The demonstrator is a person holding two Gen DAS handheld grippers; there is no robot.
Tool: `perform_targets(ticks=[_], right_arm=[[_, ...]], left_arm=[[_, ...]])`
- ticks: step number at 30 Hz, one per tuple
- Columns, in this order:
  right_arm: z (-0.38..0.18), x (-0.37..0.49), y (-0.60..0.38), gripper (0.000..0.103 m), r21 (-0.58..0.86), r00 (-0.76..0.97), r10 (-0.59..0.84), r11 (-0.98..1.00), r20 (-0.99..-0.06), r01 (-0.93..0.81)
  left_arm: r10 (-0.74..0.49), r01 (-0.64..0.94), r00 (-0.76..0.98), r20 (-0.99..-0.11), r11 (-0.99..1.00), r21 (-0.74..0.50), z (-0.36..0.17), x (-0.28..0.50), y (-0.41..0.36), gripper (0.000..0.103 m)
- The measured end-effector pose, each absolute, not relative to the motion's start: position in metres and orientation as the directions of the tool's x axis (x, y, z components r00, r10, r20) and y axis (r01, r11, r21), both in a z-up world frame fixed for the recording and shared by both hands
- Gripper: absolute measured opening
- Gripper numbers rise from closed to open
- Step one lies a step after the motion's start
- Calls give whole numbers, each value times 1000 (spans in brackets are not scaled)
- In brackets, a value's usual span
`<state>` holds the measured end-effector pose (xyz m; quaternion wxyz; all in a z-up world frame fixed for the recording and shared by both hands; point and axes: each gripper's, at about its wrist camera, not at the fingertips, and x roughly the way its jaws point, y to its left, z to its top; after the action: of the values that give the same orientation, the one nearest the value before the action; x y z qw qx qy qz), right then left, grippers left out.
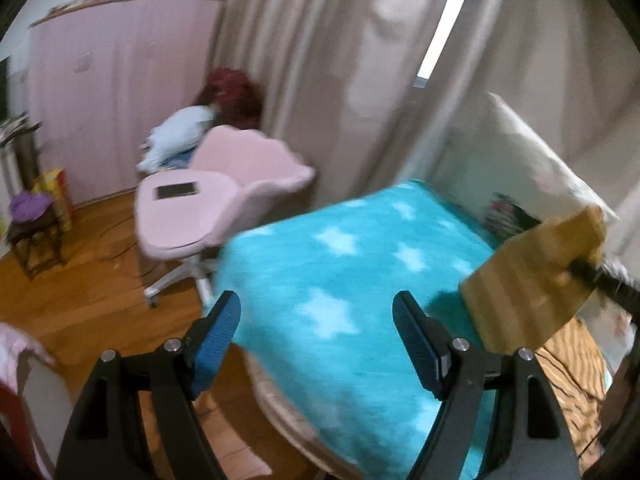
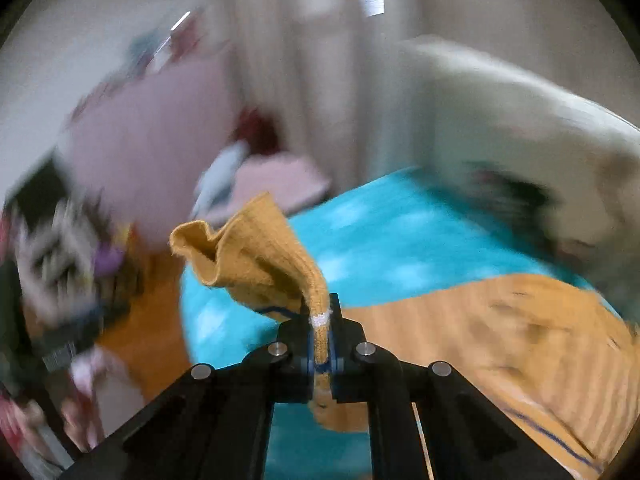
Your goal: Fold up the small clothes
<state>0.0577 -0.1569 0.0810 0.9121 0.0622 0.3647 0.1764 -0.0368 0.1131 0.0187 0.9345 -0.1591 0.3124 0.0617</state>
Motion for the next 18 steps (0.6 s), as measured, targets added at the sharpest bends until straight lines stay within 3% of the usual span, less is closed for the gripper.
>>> perform_targets(ticks=[5,10,14,18], right_arm=[[84,37,-339,6,308,748,133,946,-650,99],[35,-10,-482,6,279,672,-86,866,-735,415],[-19,-24,-535,8,334,585,-15,808,-811,484],[-28,-36,-544,16,367,584,32,805,-811,466]], left_arm=[[-99,-65,792,-602,968,-244,18,-23,57,81],[-215,69,741,-636,967,-247,1,-6,0,81],[-296,177,673,-678,954,-241,-16,8,-48,81],[-307,234,616,-725,951,-204,-29,19,-81,81]])
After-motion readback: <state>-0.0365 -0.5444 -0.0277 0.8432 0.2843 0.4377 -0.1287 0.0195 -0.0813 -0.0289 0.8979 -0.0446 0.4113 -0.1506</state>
